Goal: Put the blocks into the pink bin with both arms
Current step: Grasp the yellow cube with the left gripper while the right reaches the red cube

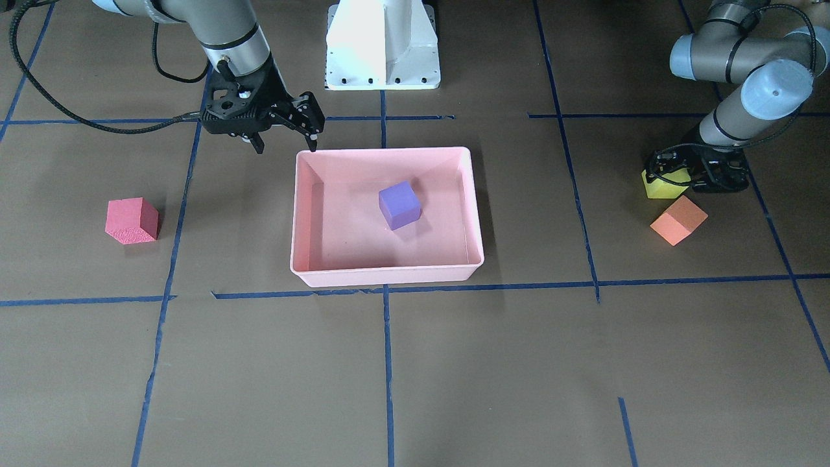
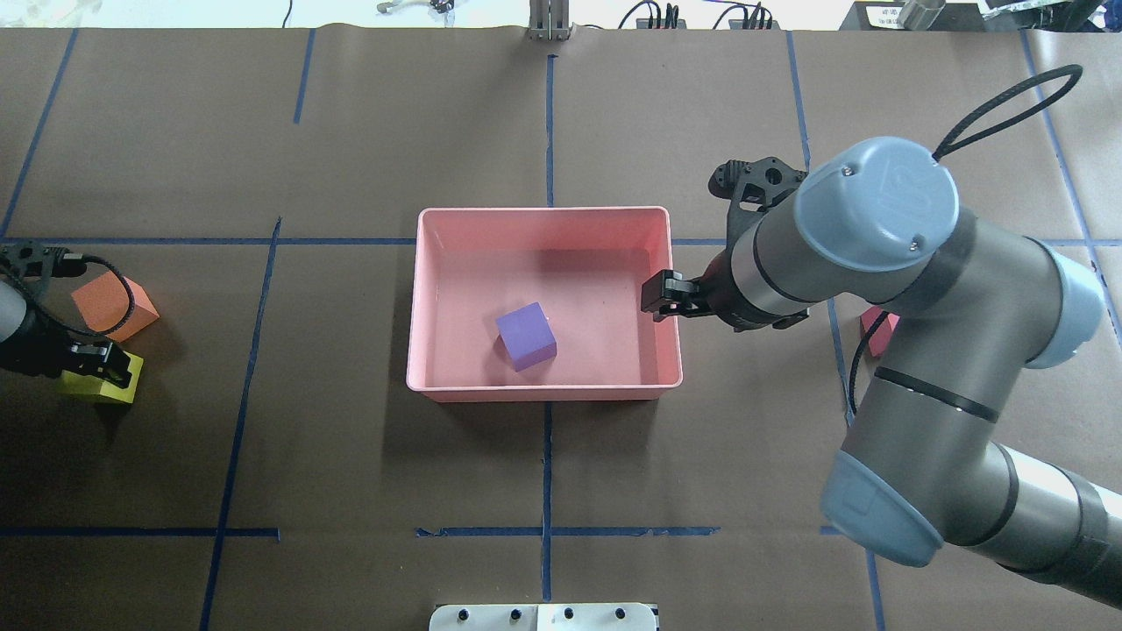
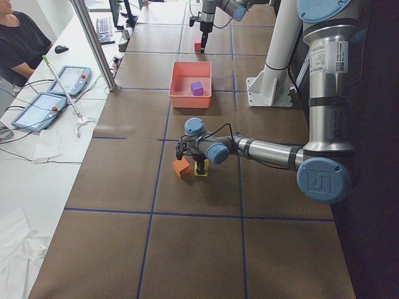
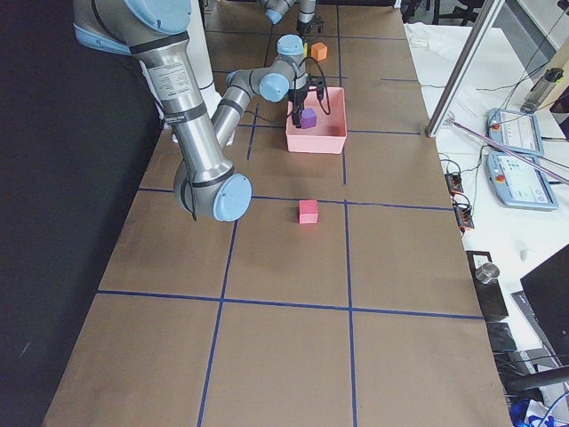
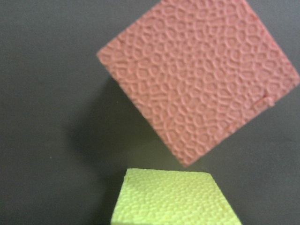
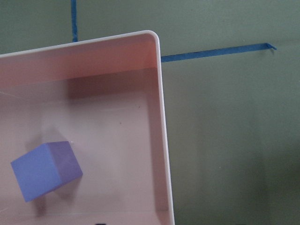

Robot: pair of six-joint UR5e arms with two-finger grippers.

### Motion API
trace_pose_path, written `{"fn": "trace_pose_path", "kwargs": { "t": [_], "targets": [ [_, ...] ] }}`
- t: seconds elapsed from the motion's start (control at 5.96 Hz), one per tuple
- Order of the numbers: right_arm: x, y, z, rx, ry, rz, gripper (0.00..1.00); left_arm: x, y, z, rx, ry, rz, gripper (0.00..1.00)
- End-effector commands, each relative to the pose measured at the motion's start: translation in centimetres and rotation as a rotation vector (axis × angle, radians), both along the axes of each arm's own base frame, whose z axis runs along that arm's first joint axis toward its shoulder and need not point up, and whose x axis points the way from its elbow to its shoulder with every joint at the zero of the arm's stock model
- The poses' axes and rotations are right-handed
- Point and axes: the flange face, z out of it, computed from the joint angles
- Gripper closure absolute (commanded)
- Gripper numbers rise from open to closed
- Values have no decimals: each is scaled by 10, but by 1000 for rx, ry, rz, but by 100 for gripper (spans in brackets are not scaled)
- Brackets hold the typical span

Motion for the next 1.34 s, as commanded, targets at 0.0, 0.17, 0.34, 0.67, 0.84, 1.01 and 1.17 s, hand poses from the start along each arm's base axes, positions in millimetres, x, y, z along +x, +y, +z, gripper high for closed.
{"fn": "trace_pose_path", "kwargs": {
  "t": [0.0,0.17,0.34,0.67,0.84,1.01,1.17],
  "targets": [
    [48,6,33,-26,27,38,7,6,0,-119,49,170,-54,96],
    [80,8,63,-70,48,39,6,22,-9,-202,25,315,-69,96],
    [102,-6,66,-83,42,53,6,64,-17,-305,-30,438,-110,96],
    [133,-19,111,-40,125,13,5,151,-26,-361,-31,459,-118,94],
    [151,-24,145,-12,186,-36,5,194,-19,-352,-15,417,-125,92],
    [165,-27,161,13,215,-60,5,232,-19,-351,13,385,-153,82],
    [167,-40,185,38,258,-113,5,246,-21,-340,12,357,-157,65]
  ]
}}
